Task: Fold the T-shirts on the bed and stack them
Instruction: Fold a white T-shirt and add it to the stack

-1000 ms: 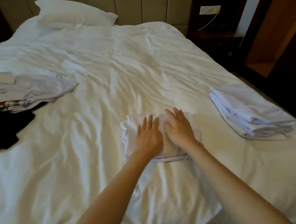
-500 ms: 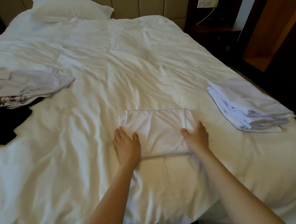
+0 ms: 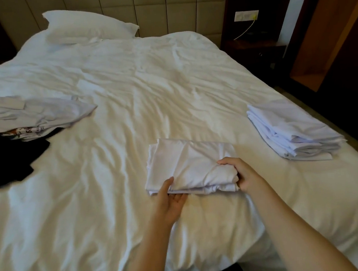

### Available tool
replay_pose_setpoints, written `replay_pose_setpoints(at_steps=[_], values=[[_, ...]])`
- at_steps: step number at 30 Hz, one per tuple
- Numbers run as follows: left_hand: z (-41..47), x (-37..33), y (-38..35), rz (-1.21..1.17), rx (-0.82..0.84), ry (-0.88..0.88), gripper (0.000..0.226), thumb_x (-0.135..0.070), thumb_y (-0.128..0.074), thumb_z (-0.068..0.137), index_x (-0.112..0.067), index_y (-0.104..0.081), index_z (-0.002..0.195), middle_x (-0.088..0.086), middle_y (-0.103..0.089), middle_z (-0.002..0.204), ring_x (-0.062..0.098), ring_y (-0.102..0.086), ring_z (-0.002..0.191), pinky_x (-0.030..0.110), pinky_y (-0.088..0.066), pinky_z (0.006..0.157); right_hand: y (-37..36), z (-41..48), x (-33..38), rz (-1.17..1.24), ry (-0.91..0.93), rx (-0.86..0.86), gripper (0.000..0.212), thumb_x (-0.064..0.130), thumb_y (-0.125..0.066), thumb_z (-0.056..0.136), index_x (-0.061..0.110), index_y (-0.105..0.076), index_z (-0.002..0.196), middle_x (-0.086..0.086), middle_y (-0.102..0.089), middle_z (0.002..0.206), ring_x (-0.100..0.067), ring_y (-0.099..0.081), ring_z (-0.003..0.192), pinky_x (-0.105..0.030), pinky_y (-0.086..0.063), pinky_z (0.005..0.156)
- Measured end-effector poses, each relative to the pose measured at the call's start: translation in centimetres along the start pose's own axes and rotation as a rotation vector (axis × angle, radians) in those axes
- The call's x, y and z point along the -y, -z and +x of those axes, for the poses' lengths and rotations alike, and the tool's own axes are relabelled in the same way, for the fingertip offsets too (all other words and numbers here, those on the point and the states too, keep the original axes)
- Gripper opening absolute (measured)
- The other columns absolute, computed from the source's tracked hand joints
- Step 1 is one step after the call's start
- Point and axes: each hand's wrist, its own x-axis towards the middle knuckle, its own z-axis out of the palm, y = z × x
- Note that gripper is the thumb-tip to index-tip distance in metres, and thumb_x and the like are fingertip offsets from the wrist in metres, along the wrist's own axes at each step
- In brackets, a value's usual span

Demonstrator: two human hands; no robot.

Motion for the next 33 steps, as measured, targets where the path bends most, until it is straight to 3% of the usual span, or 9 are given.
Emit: replay_pose_setpoints(at_steps=[5,9,12,16,22,25,28,31,33], values=[[0.1,0.9,-2.7,0.063,0.096,-0.019,0.016,-0.004,-0.043,0.093,-0.006,-0.054,0.104,0.013,-0.061,0.098,0.027,-0.058,0.088,0.039,-0.048,0.077,0.2,-0.7,-0.3,0.059,0.203,-0.078,0.006,0.004,-0.062,0.080,0.005,-0.060,0.085,-0.009,-0.060,0.075,-0.022,-0.060,0.068,-0.024,-0.050,0.051],[1.0,0.0,-5.9,0.155,0.143,-0.097,0.022,0.000,-0.042,0.092,-0.003,-0.051,0.112,0.014,-0.061,0.094,0.026,-0.057,0.083,0.036,-0.051,0.068,1.4,-1.7,1.4,0.137,0.325,-0.133,0.038,0.000,-0.063,0.078,-0.002,-0.057,0.116,-0.013,-0.063,0.088,-0.025,-0.062,0.077,-0.025,-0.051,0.054],[1.8,-0.4,-10.1,0.216,0.229,-0.100,0.026,0.000,-0.043,0.091,-0.004,-0.051,0.115,0.013,-0.062,0.094,0.024,-0.060,0.081,0.028,-0.055,0.056,2.9,-2.8,3.8,0.271,0.428,-0.171,0.039,-0.003,-0.061,0.080,0.002,-0.055,0.118,-0.011,-0.062,0.090,-0.023,-0.061,0.076,-0.023,-0.053,0.051],[3.2,0.0,-17.3,0.313,0.352,-0.075,0.026,-0.001,-0.047,0.090,-0.003,-0.051,0.115,0.014,-0.060,0.101,0.025,-0.059,0.085,0.034,-0.051,0.067,6.2,-4.3,7.6,0.420,0.617,-0.260,0.037,-0.005,-0.060,0.081,0.009,-0.054,0.115,-0.004,-0.061,0.088,-0.019,-0.060,0.078,-0.019,-0.051,0.049],[5.9,3.4,-26.5,0.437,0.484,0.037,0.038,-0.006,-0.049,0.090,0.000,-0.045,0.127,0.018,-0.057,0.109,0.030,-0.058,0.092,0.040,-0.050,0.076,11.9,-4.1,10.7,0.587,0.809,-0.477,0.048,-0.004,-0.062,0.079,0.011,-0.055,0.124,-0.003,-0.063,0.103,-0.019,-0.061,0.089,-0.030,-0.053,0.075],[8.1,5.1,-30.2,0.452,0.515,0.102,0.024,-0.012,-0.050,0.092,-0.001,-0.052,0.112,0.017,-0.059,0.101,0.029,-0.058,0.092,0.040,-0.049,0.082,13.9,-2.2,11.6,0.674,0.796,-0.579,0.047,0.003,-0.067,0.079,0.019,-0.051,0.121,-0.002,-0.060,0.114,-0.020,-0.060,0.098,-0.025,-0.054,0.067],[11.4,6.7,-31.5,0.412,0.456,0.127,0.028,-0.023,-0.056,0.090,-0.002,-0.053,0.109,0.015,-0.059,0.106,0.028,-0.057,0.106,0.038,-0.047,0.096,14.8,0.0,11.6,0.635,0.749,-0.633,0.055,0.007,-0.065,0.082,0.019,-0.044,0.130,-0.007,-0.061,0.119,-0.020,-0.062,0.095,-0.034,-0.055,0.074],[14.2,8.8,-30.5,0.650,0.344,0.093,0.038,-0.023,-0.059,0.089,-0.006,-0.049,0.122,0.013,-0.054,0.117,0.025,-0.057,0.101,0.031,-0.053,0.072,14.9,1.7,10.2,0.571,0.527,-0.663,0.045,0.010,-0.060,0.083,0.012,-0.038,0.122,-0.015,-0.064,0.086,-0.019,-0.060,0.052,-0.027,-0.049,0.043],[15.4,9.7,-29.3,0.817,0.309,0.021,0.037,-0.007,-0.051,0.091,-0.001,-0.047,0.128,0.015,-0.053,0.117,0.024,-0.055,0.096,0.026,-0.050,0.064,15.1,2.9,9.0,0.546,0.479,-0.693,0.049,0.016,-0.061,0.078,0.011,-0.038,0.122,-0.023,-0.065,0.096,-0.028,-0.066,0.063,-0.029,-0.051,0.044]])
